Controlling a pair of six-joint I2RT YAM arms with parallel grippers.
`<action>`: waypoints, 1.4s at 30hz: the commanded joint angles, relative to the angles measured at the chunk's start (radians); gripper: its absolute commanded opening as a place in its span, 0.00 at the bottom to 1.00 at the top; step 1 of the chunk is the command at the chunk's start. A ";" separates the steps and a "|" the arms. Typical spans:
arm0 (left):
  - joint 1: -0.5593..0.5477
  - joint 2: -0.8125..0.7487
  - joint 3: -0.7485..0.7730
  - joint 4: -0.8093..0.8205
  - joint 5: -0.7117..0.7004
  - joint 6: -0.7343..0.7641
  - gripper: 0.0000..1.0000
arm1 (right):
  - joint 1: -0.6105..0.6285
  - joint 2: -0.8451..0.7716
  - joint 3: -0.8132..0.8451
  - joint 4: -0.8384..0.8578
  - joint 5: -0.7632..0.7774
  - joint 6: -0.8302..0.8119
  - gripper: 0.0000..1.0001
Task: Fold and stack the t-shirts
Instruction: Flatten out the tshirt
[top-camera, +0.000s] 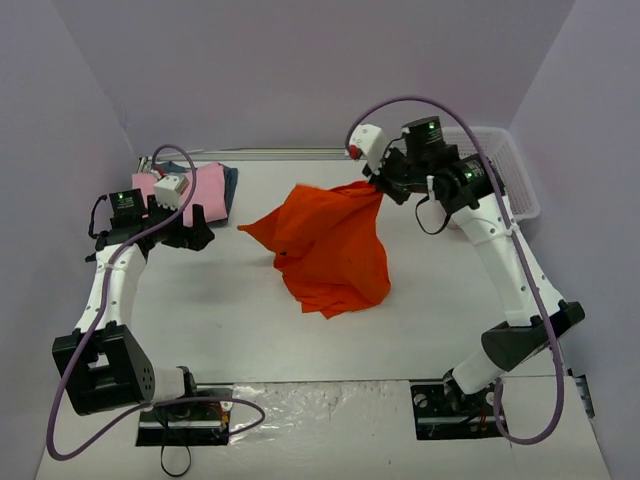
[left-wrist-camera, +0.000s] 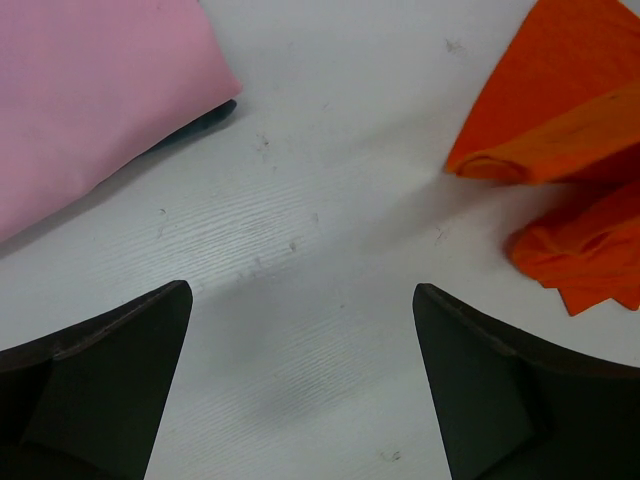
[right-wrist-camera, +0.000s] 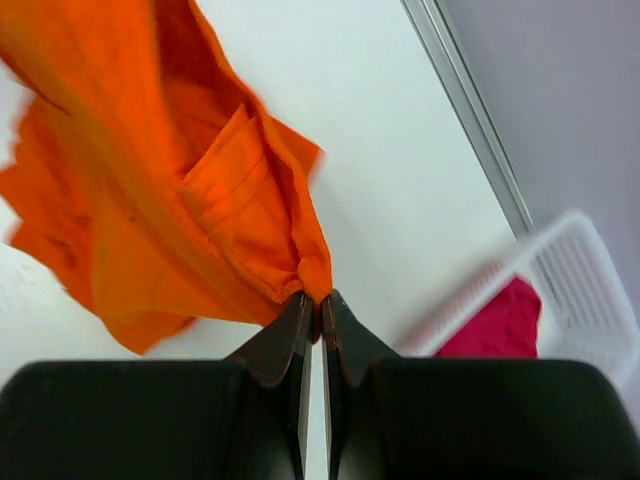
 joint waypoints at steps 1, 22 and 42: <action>0.002 -0.045 0.004 0.016 0.038 0.003 0.93 | -0.118 0.062 -0.037 -0.063 -0.010 -0.043 0.00; -0.180 0.029 0.021 -0.058 0.051 0.095 0.91 | -0.262 0.174 -0.233 0.040 0.080 -0.023 0.46; -0.116 -0.028 0.022 -0.064 -0.100 0.102 0.95 | -0.080 0.343 -0.118 0.055 -0.384 -0.242 0.81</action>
